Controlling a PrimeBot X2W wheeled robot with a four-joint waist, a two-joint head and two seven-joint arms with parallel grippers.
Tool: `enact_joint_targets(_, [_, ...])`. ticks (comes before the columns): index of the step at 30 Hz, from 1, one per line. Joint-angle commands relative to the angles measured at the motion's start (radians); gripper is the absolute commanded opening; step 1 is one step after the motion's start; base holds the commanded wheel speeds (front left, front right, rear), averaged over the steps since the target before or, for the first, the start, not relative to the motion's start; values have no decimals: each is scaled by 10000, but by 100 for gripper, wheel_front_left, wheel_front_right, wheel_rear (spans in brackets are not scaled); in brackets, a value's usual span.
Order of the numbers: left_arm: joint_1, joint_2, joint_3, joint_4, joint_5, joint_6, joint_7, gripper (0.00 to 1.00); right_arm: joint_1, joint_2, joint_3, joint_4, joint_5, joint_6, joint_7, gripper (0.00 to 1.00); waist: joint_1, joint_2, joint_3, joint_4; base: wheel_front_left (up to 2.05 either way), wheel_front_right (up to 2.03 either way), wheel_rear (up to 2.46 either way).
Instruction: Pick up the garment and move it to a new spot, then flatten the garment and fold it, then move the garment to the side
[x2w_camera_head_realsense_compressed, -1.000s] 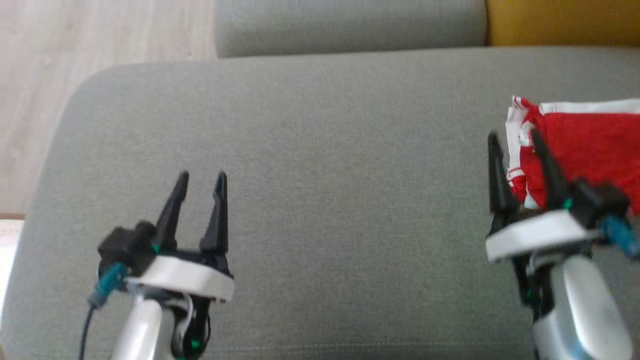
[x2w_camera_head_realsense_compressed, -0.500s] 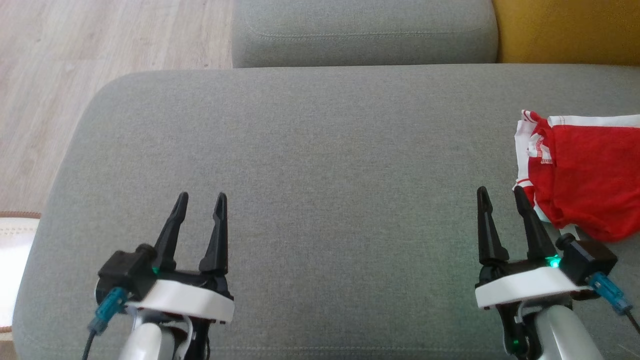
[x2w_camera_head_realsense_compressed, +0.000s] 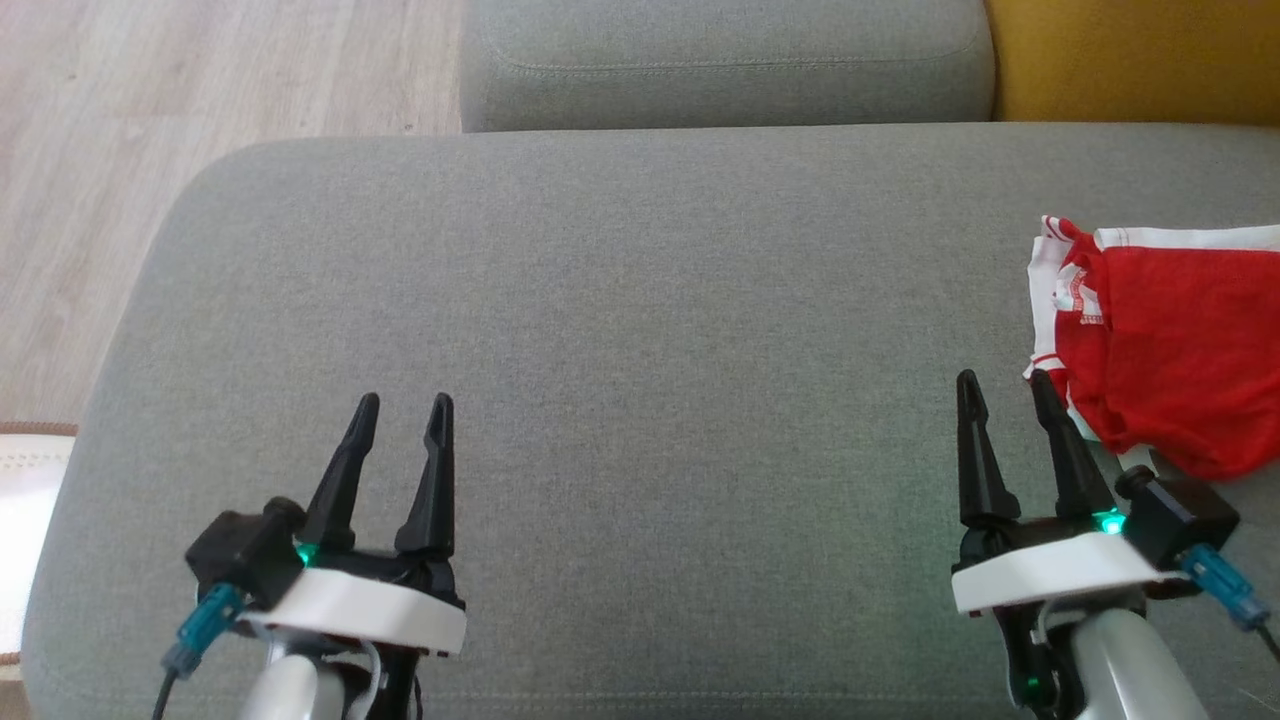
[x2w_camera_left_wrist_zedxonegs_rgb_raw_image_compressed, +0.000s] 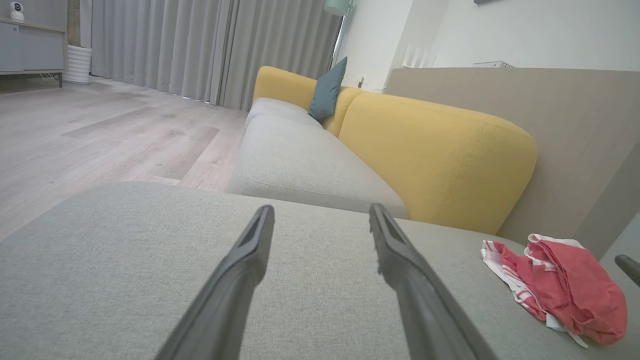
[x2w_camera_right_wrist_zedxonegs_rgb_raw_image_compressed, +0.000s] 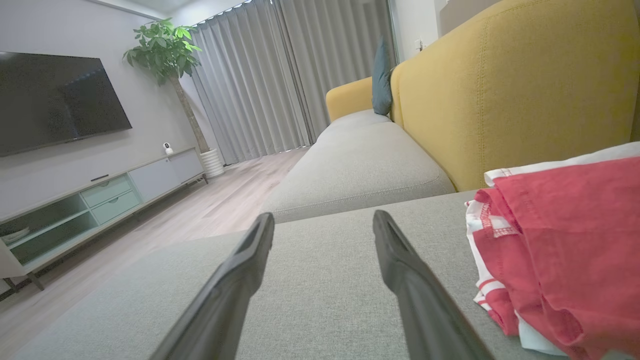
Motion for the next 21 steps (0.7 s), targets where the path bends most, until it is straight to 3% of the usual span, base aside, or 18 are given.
enact_joint_targets(1, [-348,75,362,-455,-14,-47,-59,100,-245,0,211,-388,94,65,-134,100,0,0,10,2,0,0,0])
enact_joint_targets(21, [-180,75,679,-868,-52,3,-59,100,-210,1,252,-437,139,65,-137,100,0,0,-21,-17,0,0,0])
